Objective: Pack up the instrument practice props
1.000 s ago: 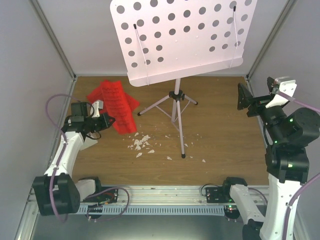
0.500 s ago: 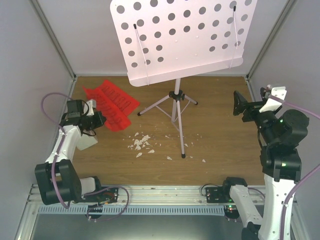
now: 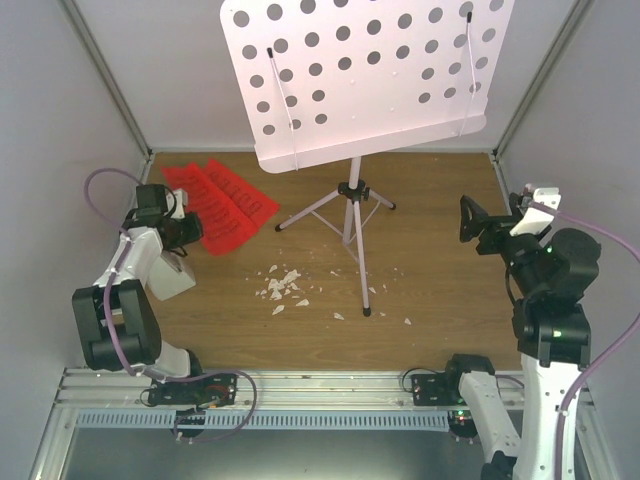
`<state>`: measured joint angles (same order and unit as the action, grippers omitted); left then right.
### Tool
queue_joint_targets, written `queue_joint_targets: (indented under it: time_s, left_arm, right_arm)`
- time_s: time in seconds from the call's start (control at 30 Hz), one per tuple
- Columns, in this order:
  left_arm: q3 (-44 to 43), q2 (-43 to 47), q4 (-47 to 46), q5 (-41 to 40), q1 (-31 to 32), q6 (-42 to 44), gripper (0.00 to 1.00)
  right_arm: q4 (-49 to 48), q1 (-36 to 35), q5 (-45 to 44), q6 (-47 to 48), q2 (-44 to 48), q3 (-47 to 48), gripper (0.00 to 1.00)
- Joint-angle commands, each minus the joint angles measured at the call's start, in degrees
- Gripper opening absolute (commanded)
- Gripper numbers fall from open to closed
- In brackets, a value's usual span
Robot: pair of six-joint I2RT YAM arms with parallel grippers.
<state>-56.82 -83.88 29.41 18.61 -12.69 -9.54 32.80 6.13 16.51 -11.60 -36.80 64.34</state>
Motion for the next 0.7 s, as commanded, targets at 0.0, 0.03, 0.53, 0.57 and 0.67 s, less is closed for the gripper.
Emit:
queue_joint_targets:
  time_s: [0.0,0.03,0.53,0.57,0.67]
  left_arm:
    - [-2.15,-0.04,-1.51,-3.18,-0.54,2.05,0.13]
    - [-1.94,0.35,-1.76,-3.34,-0.57,2.19,0.20]
    - [-6.12,10.93,-4.42,-3.08,-0.59,0.54,0.72]
    - [-5.72,12.68,-5.18,-1.63,-0.47,0.17,0.73]
    - [-3.29,19.35,-7.30,1.14,2.10,-0.34,0.74]
  right_arm:
    - [-0.31,0.18,-0.86,-2.30,0.41,-1.47,1.00]
    - [-0.47,0.16,-0.90,-2.79,0.58,-1.89,1.00]
    - [-1.17,0.20,-0.30,-7.93,1.25,-4.56,1.00]
    - [-1.69,0.20,0.38,-7.87,1.39,-5.02,0.99]
    - [-4.44,0.19,3.09,-7.43,3.67,-7.78,1.00]
